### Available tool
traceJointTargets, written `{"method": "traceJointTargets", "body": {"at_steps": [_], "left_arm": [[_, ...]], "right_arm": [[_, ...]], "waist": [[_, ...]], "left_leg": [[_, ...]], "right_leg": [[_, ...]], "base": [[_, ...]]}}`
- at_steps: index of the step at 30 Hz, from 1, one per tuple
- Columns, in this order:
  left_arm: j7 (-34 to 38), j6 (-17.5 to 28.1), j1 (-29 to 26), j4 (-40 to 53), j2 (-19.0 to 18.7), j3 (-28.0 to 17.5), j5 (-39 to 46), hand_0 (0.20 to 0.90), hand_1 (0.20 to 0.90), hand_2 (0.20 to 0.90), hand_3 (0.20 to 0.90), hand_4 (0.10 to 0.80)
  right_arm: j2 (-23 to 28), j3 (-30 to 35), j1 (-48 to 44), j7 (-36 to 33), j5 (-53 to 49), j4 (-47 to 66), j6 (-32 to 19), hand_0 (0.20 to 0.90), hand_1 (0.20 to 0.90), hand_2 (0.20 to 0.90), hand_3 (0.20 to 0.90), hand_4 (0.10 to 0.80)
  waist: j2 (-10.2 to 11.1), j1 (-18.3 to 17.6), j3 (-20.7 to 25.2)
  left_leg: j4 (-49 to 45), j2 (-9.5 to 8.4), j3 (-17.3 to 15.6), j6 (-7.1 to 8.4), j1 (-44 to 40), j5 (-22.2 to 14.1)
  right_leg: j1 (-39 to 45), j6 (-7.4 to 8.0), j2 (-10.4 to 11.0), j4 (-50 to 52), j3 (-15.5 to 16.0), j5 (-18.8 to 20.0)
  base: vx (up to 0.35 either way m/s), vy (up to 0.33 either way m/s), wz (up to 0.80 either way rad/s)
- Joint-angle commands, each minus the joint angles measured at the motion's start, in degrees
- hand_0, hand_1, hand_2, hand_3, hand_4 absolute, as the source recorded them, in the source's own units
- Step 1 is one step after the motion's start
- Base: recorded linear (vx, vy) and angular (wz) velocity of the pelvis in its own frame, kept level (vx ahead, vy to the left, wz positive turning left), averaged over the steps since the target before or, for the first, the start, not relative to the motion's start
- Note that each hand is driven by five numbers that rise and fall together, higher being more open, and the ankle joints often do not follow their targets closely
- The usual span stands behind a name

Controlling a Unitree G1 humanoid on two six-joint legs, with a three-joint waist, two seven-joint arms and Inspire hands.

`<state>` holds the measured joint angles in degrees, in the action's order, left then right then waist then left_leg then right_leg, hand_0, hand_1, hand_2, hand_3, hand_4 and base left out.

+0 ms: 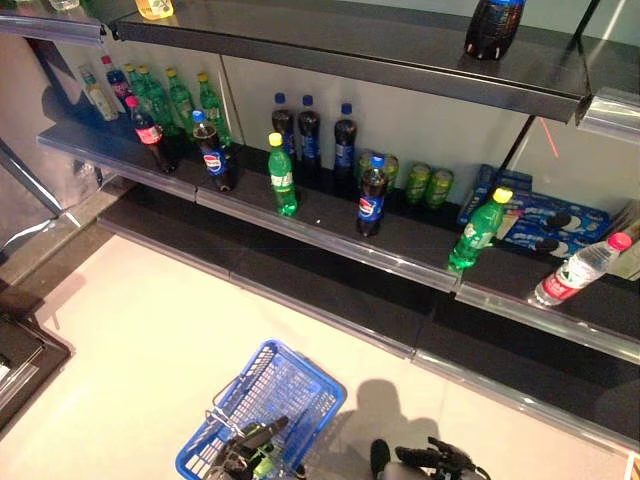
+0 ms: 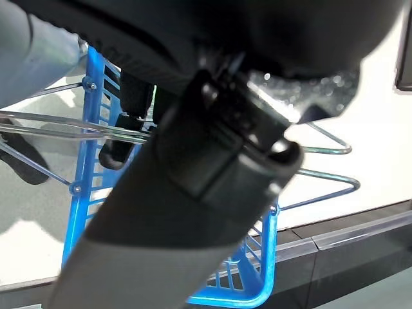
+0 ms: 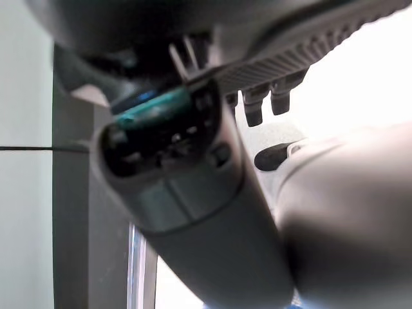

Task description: Pick up the drink and place into the basket.

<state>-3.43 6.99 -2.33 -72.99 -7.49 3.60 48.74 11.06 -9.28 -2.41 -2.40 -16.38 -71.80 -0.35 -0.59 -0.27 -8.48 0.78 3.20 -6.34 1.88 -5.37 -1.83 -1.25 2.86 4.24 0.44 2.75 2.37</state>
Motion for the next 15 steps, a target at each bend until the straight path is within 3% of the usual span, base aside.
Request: {"method": "traceJointTargets", "body": {"at_steps": [1,7,15], "left_arm": [[-2.3,3.0,1.2,1.8,-1.9,-0.8,0.1,0.3,0.3,0.3,0.2,0.1],[-2.3,4.2,1.0,0.8,-1.5,-0.8,-0.7,0.3,0.3,0.3,0.2,0.1],[-2.3,3.9,1.6,0.7,-1.3,-1.0,0.1,0.3,0.3,0.3,0.2,0.1]], "right_arm": [[1.2,-1.3,2.2,0.2,0.1,-2.3,1.1,0.9,0.9,0.9,0.9,0.8],[0.6,-1.4,3.1,0.5,-0.1,-3.4,1.0,0.9,0.9,0.9,0.9,0.8],[0.3,-1.8,3.5,-0.5,2.6,-3.5,1.1,0.9,0.9,0.9,0.9,0.8]], "waist": [[1.7,0.1,0.0],[1.9,0.4,0.6],[1.2,0.4,1.6]], "left_leg": [[-3.1,-1.07,2.8,-0.44,3.2,0.2],[-1.2,-0.65,3.8,0.02,2.2,0.8],[2.9,-0.12,4.0,0.82,0.1,2.1]], "right_leg": [[2.0,1.06,1.6,0.8,0.8,0.0],[3.3,0.88,1.5,0.0,1.8,-0.4],[5.1,1.84,2.1,-3.4,2.1,0.9]], "base": [[0.0,0.0,0.0],[0.042,-0.027,0.1],[0.019,0.002,0.02]]}}
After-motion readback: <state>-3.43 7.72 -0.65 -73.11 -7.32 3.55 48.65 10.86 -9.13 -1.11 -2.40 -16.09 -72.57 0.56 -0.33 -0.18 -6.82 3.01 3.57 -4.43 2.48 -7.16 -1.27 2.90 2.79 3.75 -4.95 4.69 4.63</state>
